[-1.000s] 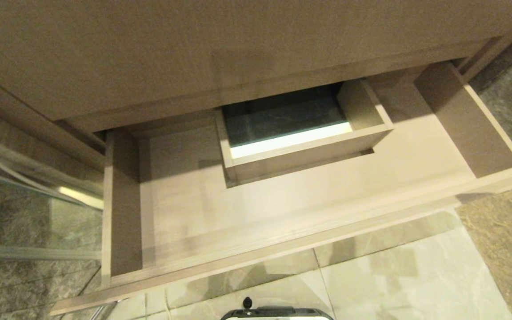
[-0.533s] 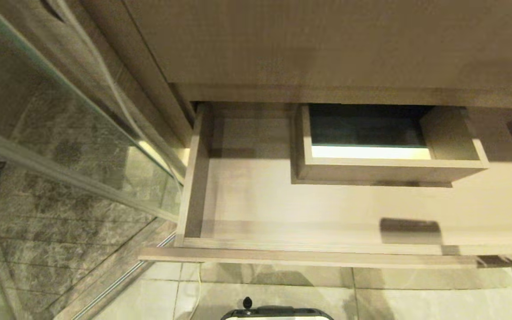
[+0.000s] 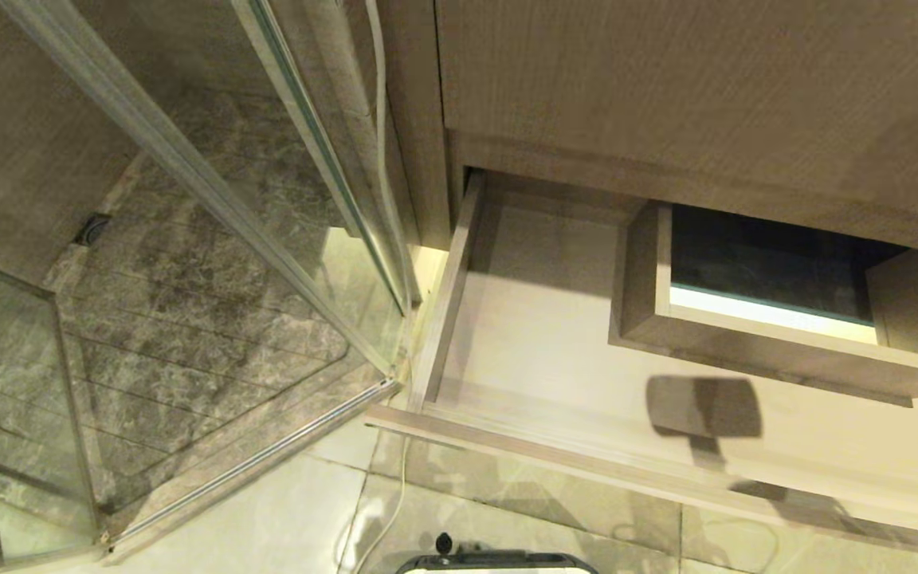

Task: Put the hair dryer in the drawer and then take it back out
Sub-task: Place it on the countertop

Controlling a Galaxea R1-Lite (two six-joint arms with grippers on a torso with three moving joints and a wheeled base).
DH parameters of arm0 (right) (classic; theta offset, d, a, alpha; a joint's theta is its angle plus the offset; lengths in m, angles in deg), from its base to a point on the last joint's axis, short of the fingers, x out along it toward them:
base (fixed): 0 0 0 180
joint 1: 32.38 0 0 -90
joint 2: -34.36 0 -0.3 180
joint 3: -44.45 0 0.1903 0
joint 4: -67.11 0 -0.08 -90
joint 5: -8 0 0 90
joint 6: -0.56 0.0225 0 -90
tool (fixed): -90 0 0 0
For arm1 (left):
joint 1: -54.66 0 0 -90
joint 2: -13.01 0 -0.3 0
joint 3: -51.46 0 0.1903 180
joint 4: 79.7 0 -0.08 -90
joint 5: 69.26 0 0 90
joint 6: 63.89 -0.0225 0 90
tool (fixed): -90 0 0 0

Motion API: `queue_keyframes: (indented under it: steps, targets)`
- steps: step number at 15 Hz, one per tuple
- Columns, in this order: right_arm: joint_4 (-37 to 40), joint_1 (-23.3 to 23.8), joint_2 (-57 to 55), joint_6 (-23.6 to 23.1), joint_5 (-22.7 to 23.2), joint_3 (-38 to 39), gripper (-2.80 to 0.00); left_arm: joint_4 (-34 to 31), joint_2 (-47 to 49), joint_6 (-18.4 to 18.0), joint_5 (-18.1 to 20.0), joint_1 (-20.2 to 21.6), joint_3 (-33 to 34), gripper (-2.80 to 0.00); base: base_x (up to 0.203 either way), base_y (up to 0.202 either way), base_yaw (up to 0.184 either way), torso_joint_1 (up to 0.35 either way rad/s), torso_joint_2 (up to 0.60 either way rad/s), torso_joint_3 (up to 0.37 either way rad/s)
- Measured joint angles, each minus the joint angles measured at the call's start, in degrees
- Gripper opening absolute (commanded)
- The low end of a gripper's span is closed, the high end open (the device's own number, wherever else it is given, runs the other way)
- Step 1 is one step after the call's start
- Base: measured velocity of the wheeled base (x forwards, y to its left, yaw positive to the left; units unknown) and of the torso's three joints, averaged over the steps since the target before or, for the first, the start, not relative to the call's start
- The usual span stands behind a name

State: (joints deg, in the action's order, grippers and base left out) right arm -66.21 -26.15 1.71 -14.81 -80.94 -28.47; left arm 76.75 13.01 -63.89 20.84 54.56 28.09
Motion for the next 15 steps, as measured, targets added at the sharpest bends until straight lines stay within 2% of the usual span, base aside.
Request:
queue_keyframes:
  steps: [12,15]
  targets:
    - [0.12,0.05,0.40,-2.71,-0.08,-0.09,-2.80,0.00,0.00,0.00,0.00,-0.04,0.00,-2.80,0.000,0.000,0.000,0.000,0.00,-0.002]
    - [0.02,0.02,0.88,-2.74,-0.04,0.06,-2.80,-0.01,0.00,0.00,0.00,-0.01,0.00,-2.80,0.000,0.000,0.000,0.176,-0.18,-0.108]
